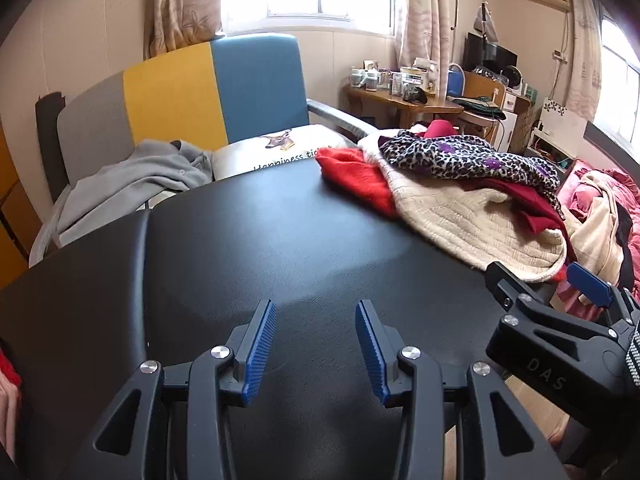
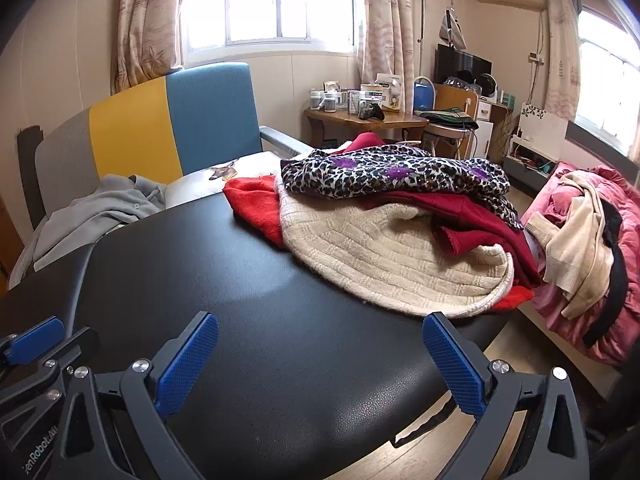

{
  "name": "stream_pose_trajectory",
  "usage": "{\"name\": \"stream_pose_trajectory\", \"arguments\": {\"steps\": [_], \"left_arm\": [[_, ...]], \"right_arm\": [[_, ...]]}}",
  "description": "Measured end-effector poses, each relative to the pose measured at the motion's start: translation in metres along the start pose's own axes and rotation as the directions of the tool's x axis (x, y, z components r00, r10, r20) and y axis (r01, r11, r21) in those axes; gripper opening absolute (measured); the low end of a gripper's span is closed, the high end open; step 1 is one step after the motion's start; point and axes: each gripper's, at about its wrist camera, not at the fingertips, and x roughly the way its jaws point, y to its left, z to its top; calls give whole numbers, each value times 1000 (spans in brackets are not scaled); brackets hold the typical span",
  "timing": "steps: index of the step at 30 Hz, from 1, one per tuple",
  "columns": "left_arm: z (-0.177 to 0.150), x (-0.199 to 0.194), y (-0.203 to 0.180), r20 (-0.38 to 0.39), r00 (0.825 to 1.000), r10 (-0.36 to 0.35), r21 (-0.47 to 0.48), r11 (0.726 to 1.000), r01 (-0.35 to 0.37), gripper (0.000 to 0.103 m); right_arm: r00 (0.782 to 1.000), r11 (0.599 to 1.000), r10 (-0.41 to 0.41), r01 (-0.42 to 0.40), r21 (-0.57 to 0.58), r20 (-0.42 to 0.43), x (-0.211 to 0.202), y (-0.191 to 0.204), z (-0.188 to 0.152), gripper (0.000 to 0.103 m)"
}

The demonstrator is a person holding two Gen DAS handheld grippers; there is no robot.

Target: Fold clothes

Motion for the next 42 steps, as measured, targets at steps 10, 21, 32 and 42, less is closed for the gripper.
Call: {"name": "stream_pose_trajectory", "arguments": {"steps": [10,21,32,42], "left_arm": [[-14,19,8,-65,997,35,3,999,-35,45],[-69,84,69,-208,968,137,-11,990,-142,48],[-92,78,117,-122,992,10,-166,986,-31,78],[-90,85,116,-120,993,2,-153,988,-20,92]], "right_arm": [[998,998,57,-57,-11,-18,11,0,-12,103],[952,954,290,-279,109,-99,56,-41,-8,72],[998,942,-58,57,-331,8,116,-65,117,101],[970,948,-104,29,-316,-221,214,-72,141,39]]}}
